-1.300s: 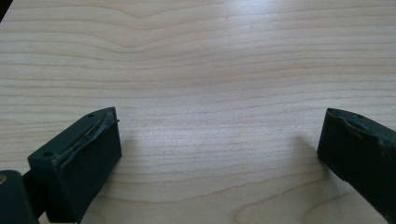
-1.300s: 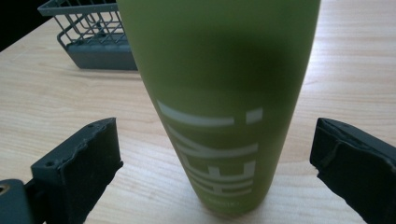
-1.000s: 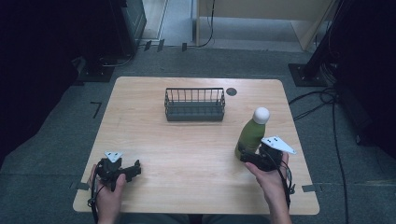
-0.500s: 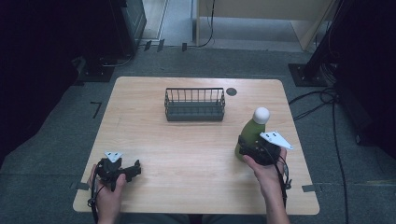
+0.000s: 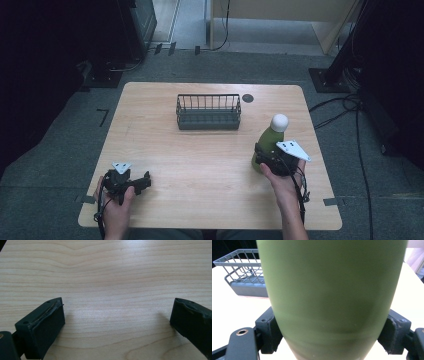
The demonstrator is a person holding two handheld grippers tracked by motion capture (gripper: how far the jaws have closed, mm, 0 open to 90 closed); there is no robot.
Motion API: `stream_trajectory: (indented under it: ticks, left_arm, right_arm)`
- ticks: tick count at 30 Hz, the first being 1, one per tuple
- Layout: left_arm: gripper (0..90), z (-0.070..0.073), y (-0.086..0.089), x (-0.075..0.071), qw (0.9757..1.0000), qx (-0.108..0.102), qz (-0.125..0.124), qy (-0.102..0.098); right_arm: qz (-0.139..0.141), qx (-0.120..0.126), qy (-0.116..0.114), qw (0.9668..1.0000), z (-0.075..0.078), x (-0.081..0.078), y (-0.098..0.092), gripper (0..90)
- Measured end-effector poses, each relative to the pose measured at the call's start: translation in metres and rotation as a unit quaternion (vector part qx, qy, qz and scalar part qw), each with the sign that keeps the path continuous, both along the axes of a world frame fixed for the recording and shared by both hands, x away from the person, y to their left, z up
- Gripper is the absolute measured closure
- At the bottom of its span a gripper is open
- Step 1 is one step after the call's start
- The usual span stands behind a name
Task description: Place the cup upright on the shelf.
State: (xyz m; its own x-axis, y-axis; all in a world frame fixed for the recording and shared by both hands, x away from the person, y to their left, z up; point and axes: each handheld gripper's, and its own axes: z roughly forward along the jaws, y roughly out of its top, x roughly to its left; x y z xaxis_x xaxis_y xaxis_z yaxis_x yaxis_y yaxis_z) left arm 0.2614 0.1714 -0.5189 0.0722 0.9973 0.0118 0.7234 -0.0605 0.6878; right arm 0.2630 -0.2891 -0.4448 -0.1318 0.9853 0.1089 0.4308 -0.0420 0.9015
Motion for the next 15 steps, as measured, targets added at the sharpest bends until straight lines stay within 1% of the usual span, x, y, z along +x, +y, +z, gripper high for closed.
stream_trajectory:
  ticks: [5, 15]
  left_arm:
    - [0.0, 0.0, 0.0, 0.0, 1.0, 0.0, 0.0, 0.0]
    - [0.0, 0.0, 0.0, 0.0, 1.0, 0.0, 0.0, 0.0]
  right_arm:
    - [0.003, 0.0, -0.012, 0.9999, 0.005, 0.0, 0.0, 19.8]
    - [0.02, 0.001, -0.023, 0.9995, 0.024, 0.007, 0.009, 19.9]
